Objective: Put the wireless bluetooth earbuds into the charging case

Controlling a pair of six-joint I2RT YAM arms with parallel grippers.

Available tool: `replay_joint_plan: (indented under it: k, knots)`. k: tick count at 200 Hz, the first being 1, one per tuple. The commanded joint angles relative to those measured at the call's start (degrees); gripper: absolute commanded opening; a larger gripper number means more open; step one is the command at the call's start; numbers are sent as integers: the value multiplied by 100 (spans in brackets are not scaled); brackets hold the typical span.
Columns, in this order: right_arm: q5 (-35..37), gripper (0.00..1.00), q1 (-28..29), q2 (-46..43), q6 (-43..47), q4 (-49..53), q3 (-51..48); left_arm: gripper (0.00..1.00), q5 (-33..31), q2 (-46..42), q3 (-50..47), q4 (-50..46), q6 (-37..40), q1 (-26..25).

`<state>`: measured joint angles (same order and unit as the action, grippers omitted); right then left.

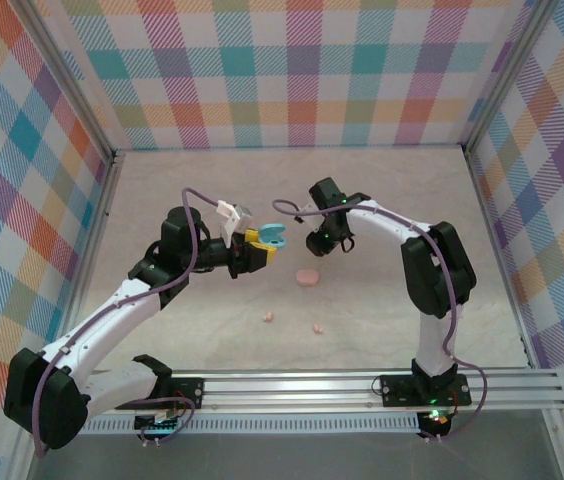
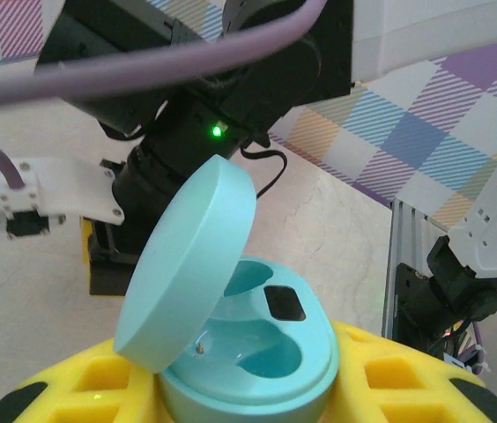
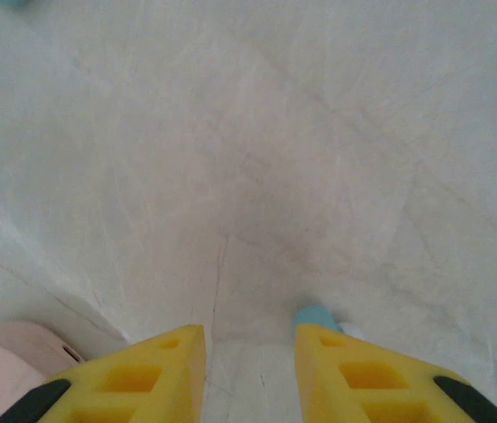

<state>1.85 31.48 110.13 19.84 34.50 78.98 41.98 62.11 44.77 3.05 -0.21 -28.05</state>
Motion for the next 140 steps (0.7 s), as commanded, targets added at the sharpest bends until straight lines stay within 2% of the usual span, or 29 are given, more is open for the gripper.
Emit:
replay_joint_plan:
  k: [1, 87, 140]
  knots:
    - [-24, 33, 16, -111, 626, -87, -117, 23, 141, -122, 40, -6, 92, -7]
    - [545, 33, 22, 180, 873, 92, 128, 23, 170, -162, 75, -60, 144, -5]
    - [632, 33, 24, 332, 939, 105, 156, 23, 166, -171, 84, -112, 194, -4]
